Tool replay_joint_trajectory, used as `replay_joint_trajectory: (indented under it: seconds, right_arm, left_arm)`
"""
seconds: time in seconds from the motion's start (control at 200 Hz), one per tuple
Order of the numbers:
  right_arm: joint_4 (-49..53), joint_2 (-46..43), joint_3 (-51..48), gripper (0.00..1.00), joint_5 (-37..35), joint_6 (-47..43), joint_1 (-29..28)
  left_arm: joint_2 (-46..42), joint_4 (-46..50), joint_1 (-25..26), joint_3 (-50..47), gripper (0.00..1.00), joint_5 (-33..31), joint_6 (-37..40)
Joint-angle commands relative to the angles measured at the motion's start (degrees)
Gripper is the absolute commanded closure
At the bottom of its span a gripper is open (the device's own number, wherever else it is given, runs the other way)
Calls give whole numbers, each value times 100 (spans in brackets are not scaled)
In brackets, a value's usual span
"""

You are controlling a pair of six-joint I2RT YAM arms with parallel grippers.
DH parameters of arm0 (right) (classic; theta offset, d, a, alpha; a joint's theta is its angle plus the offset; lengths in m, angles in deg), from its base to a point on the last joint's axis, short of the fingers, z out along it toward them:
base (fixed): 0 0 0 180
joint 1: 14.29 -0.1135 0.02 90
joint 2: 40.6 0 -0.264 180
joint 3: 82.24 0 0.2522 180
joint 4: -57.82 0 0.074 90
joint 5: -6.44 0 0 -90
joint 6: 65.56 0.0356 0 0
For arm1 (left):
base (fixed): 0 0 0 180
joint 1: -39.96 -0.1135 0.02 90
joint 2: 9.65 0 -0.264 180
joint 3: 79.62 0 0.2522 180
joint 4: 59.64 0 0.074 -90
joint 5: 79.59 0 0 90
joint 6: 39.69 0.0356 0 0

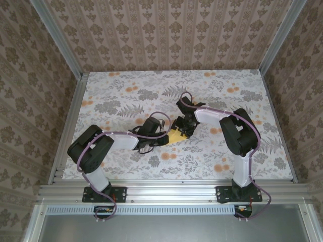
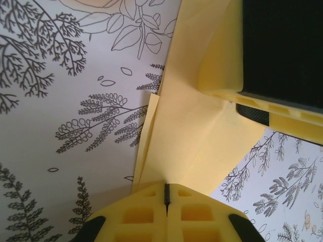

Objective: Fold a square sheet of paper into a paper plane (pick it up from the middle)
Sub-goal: Fourth fold the wing at the center of the table.

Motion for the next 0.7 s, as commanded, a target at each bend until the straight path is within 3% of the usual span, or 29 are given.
replay_joint_trajectory:
  seconds: [0.0, 0.31, 0.695]
  right_arm:
    - [239, 2049, -1055, 40, -1357, -29, 89]
    - [303, 1509, -877, 39, -1138, -301, 102]
    - [-365, -556, -491, 33, -180, -1198, 128]
  left_arm:
    - [95, 256, -31, 57, 95, -91, 84]
    - [202, 381, 20, -63, 95, -43, 41]
    - [413, 725, 184, -286, 98, 2, 71]
